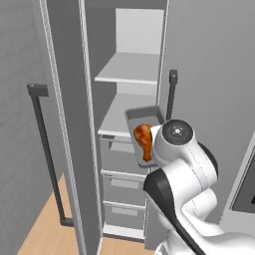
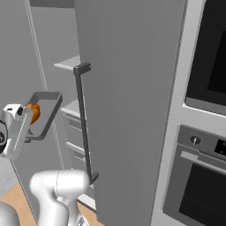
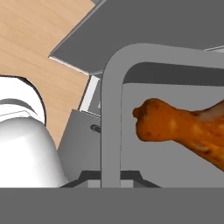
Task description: Take the meat container that has the chicken drumstick and place it on the second highest rack of the freezer. Then take the vegetable container that has the garlic and lemon wedge and place it on the highest rack of the freezer.
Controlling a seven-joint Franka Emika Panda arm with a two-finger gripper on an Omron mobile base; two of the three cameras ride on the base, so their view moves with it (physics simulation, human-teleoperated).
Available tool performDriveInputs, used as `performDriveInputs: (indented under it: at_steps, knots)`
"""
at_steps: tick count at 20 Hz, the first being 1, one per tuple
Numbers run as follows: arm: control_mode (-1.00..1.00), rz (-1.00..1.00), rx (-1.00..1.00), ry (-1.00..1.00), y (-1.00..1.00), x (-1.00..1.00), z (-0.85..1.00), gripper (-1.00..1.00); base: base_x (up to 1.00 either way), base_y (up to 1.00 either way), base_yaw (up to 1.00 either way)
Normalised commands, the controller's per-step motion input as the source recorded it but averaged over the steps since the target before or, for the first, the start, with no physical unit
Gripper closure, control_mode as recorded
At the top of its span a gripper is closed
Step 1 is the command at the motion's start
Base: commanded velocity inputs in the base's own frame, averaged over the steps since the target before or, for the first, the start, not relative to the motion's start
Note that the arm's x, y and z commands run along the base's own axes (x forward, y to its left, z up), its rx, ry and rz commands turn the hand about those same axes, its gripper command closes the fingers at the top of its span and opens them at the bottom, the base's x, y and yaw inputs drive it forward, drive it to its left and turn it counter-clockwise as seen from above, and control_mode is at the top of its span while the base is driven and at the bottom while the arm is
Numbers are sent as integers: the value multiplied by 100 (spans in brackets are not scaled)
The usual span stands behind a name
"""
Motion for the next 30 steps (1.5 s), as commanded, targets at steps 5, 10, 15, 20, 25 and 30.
performDriveInputs:
  at_steps: [5, 10, 15, 20, 25, 30]
  knots:
    - [100, 0, 0, 0, 0, 0, 0, 100, 31, 25, -8]
    - [-100, -3, 0, 0, 6, 14, -7, 100, 11, 7, -4]
    - [-100, -14, 0, 1, 20, 93, -33, 100, 0, 0, 0]
    - [-100, -9, 5, 3, 0, 97, -38, 100, 0, 0, 0]
    - [-100, -12, 2, 3, 0, 93, -43, 100, 0, 0, 0]
    - [-100, -6, 0, 0, 0, 77, -10, 100, 0, 0, 0]
